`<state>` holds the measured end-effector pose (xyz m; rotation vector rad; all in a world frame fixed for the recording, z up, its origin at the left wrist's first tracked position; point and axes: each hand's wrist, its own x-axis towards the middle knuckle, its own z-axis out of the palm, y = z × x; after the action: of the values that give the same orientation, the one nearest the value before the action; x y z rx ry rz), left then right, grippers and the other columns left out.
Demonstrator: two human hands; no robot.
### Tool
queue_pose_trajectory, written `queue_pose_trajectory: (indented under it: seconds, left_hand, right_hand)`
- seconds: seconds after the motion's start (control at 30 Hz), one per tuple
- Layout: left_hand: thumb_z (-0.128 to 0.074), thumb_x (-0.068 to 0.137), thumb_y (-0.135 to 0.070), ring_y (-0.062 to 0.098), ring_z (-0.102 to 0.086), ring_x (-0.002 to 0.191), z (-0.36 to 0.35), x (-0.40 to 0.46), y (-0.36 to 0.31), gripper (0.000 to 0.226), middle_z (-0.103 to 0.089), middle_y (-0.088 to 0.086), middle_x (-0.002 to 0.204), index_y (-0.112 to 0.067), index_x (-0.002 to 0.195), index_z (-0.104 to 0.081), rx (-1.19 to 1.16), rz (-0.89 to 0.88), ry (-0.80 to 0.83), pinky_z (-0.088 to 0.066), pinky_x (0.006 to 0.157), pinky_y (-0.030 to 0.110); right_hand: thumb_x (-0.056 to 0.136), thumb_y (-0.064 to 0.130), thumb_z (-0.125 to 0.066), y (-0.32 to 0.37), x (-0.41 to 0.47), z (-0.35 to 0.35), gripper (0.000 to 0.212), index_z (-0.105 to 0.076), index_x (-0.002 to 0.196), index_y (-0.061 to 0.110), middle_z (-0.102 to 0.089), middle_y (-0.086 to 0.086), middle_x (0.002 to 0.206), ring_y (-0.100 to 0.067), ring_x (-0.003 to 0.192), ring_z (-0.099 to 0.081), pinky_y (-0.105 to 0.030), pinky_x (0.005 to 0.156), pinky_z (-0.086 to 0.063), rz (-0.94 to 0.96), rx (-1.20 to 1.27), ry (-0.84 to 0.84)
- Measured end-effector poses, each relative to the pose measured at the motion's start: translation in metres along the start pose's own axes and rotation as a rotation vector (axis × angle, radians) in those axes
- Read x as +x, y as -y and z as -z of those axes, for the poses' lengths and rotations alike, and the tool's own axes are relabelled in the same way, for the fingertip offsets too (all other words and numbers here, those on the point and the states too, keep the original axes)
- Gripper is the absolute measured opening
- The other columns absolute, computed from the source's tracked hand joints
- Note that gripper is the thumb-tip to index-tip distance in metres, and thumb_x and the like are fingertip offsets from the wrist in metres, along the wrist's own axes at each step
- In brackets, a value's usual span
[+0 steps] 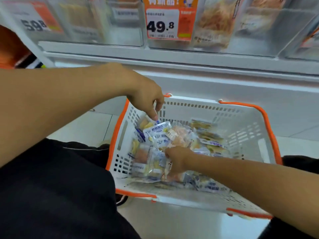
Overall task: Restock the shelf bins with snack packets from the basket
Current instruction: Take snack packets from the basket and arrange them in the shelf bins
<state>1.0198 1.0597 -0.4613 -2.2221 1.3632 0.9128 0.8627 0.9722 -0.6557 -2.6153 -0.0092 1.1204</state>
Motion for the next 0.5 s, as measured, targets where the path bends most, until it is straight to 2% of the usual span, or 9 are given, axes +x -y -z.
queue_pose_trajectory:
  seconds: [0.1,0.17,0.23,0.3,0.4,0.47,0.5]
  left_hand:
    - [-0.057,0.091,-0.055,0.014,-0.050,0.098,-0.009,-0.004,0.007,0.051,-0.053,-0.010,0.105,-0.026,0.132,-0.053,0.025,0.009,0.040,-0.039,0.087,0.028]
    - [-0.058,0.091,-0.055,0.012,-0.049,0.099,-0.014,-0.007,0.010,0.051,-0.052,-0.011,0.104,-0.026,0.134,-0.053,0.024,0.009,0.059,-0.038,0.087,0.027]
    - [-0.058,0.091,-0.054,0.012,-0.050,0.100,-0.015,-0.011,0.012,0.051,-0.053,-0.012,0.104,-0.027,0.134,-0.052,0.012,0.008,0.062,-0.039,0.088,0.027]
    - [-0.060,0.089,-0.055,0.012,-0.052,0.102,-0.013,-0.013,0.013,0.054,-0.057,-0.011,0.107,-0.027,0.134,-0.052,-0.011,-0.001,0.059,-0.042,0.093,0.029]
    - [-0.065,0.081,-0.062,0.014,-0.058,0.108,-0.005,-0.017,0.009,0.070,-0.058,-0.008,0.122,-0.026,0.139,-0.048,-0.112,-0.008,0.058,-0.047,0.099,0.034]
    - [-0.071,0.077,-0.061,0.009,-0.064,0.101,0.006,-0.021,0.002,0.075,-0.057,-0.010,0.126,-0.026,0.138,-0.046,-0.281,-0.045,0.055,-0.053,0.093,0.032]
    - [-0.074,0.076,-0.057,0.005,-0.066,0.093,0.013,-0.021,-0.002,0.068,-0.058,-0.010,0.124,-0.027,0.131,-0.048,-0.392,-0.076,0.039,-0.056,0.085,0.029]
  right_hand:
    - [0.077,0.026,-0.083,0.004,0.009,-0.016,0.042,-0.059,0.107,0.011,-0.061,-0.005,0.103,-0.021,0.093,-0.057,-0.033,0.078,-0.048,0.003,-0.001,-0.023]
    - [0.082,0.024,-0.080,-0.003,0.014,-0.010,0.021,-0.063,0.088,0.012,-0.058,-0.001,0.087,-0.018,0.083,-0.054,-0.030,0.077,-0.044,0.029,-0.001,0.040]
    - [0.085,0.020,-0.077,-0.012,0.011,0.004,0.023,-0.060,0.071,0.016,-0.057,0.004,0.072,-0.013,0.073,-0.055,-0.026,0.077,-0.045,0.061,0.102,0.100]
    - [0.087,0.016,-0.075,-0.020,-0.001,0.030,0.016,-0.065,0.075,0.012,-0.061,0.003,0.072,-0.009,0.068,-0.057,-0.024,0.071,-0.052,0.078,0.309,0.109]
    - [0.090,0.011,-0.072,-0.026,-0.035,0.098,0.005,-0.070,0.088,0.007,-0.065,-0.005,0.086,-0.013,0.076,-0.061,-0.028,0.071,-0.059,0.124,0.566,0.095]
    - [0.093,0.008,-0.067,-0.025,-0.066,0.152,0.004,-0.069,0.089,0.007,-0.066,-0.004,0.086,-0.010,0.076,-0.062,-0.024,0.066,-0.057,0.162,0.699,0.032]
    - [0.094,0.007,-0.064,-0.024,-0.083,0.177,0.005,-0.069,0.091,0.006,-0.066,-0.005,0.085,-0.009,0.073,-0.061,-0.021,0.063,-0.055,0.185,0.751,-0.013]
